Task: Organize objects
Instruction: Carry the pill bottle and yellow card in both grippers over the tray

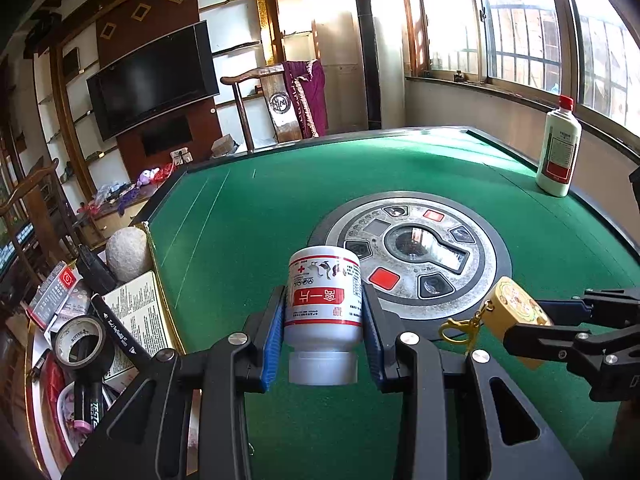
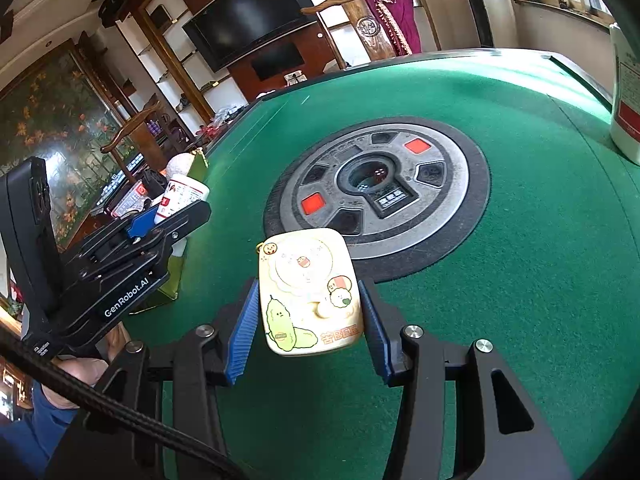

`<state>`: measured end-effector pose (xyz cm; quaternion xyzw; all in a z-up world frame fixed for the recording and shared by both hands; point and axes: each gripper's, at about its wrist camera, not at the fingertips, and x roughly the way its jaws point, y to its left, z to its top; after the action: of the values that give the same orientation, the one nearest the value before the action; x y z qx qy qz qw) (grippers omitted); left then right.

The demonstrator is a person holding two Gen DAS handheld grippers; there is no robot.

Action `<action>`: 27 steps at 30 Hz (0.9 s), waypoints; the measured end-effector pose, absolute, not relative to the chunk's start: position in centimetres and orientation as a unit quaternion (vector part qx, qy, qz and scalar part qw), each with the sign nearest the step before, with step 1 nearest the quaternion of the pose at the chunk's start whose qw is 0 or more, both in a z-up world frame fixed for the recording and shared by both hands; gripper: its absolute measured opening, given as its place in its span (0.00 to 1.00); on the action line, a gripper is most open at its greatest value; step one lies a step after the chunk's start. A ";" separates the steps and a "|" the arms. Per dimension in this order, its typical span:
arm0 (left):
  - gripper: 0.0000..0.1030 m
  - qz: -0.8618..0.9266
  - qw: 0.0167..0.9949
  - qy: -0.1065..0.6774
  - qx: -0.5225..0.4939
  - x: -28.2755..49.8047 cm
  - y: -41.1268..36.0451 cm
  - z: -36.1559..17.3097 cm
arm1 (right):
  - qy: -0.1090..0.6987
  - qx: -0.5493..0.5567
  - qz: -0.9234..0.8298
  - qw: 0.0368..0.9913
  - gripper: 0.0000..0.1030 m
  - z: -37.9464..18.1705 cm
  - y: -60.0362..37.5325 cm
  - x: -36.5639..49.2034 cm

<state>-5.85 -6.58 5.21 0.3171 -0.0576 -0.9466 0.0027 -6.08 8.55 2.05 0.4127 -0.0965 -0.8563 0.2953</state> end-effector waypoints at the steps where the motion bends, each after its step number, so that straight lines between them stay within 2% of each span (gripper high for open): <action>1: 0.30 -0.948 0.005 -0.056 0.314 -5.8 -6.7 5.4 | -0.097 0.412 -0.857 0.295 0.46 2.1 8.4 -6.0; 13: 0.30 -0.958 0.019 -0.010 0.286 -5.1 -10.1 8.3 | -0.097 0.401 -0.856 0.313 0.46 3.0 4.7 -5.1; 27: 0.30 -0.957 0.105 0.072 0.262 -4.1 -22.1 10.7 | -0.072 0.388 -0.843 0.366 0.46 4.8 -2.4 -3.2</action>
<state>-4.13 -22.15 10.66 0.2620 0.0725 -0.9566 0.1047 -3.21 -2.36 4.76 0.3885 -0.0718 -0.8428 0.3657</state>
